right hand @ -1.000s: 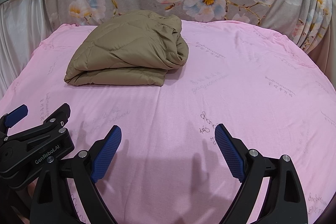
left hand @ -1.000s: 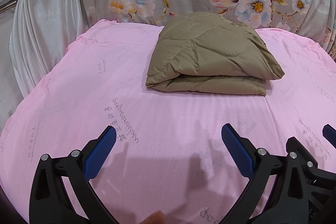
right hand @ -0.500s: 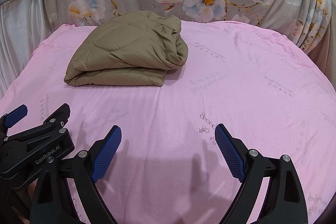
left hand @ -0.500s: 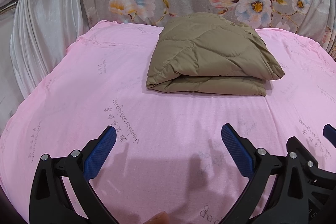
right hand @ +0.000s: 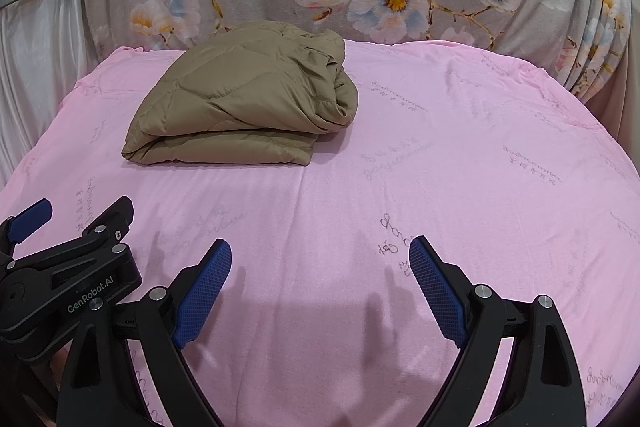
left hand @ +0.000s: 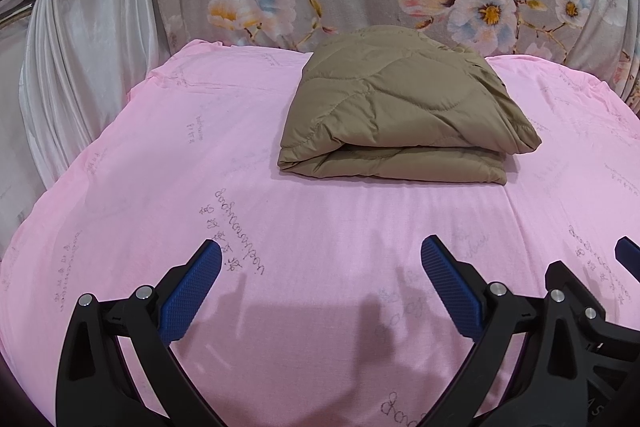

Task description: Fold large clothes

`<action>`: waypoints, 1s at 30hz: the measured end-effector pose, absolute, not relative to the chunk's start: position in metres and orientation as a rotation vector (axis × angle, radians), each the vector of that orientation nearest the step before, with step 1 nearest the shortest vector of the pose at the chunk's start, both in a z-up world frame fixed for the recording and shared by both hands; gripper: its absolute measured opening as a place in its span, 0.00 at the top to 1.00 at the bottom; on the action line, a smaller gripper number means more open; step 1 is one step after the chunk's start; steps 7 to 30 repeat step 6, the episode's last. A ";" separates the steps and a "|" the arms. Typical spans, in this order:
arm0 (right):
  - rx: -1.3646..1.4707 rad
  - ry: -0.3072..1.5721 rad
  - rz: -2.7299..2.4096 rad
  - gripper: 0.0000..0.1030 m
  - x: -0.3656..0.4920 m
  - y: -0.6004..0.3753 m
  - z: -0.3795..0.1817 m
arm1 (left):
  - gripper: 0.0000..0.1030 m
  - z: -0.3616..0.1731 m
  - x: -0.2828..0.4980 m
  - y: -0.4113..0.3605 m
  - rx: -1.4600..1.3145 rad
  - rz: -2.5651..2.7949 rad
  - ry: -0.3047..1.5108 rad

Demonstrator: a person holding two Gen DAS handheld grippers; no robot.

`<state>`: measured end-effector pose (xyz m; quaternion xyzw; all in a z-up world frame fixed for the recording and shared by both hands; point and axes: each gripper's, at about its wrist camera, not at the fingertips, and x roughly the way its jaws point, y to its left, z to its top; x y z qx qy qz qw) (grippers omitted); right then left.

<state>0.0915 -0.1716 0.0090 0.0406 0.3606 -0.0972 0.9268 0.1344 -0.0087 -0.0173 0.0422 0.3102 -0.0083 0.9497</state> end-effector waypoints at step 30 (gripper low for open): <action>0.081 0.740 -0.201 0.15 0.092 -0.173 0.009 | 0.06 -0.017 0.134 -0.010 0.093 -0.009 0.627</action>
